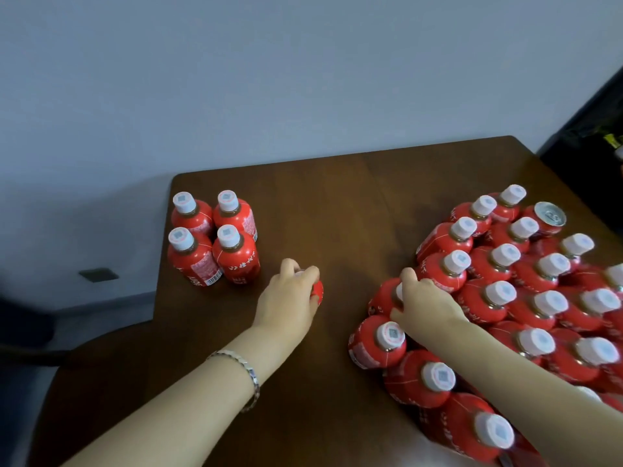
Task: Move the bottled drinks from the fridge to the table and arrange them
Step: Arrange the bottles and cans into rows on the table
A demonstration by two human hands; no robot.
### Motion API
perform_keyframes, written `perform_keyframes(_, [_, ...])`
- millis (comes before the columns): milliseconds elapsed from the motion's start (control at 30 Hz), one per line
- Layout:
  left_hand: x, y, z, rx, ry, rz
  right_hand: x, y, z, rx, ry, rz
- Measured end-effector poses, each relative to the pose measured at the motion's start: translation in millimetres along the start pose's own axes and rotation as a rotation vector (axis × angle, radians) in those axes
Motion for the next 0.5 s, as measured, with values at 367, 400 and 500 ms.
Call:
perform_keyframes(367, [45,-43,81,0.382,-0.102,-0.04,21,-28,108,0.306,0.402,-0.112])
perform_keyframes(400, [47,-43,89,0.39,-0.105,-0.056,15,-28,120,0.313,0.434,-0.087])
perform_keyframes(500, [54,-40,114,0.388,-0.138,-0.124,-14,-27,157,0.316,0.501,0.029])
Point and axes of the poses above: each hand's wrist, its own y-axis towards the middle knuckle, its own x-axis out of the back of the hand, z = x × y, the point moved 3 cm from there along y, towards the middle knuckle, and after that the axes turned 9 degrees about -z, right-handed, at the moved point
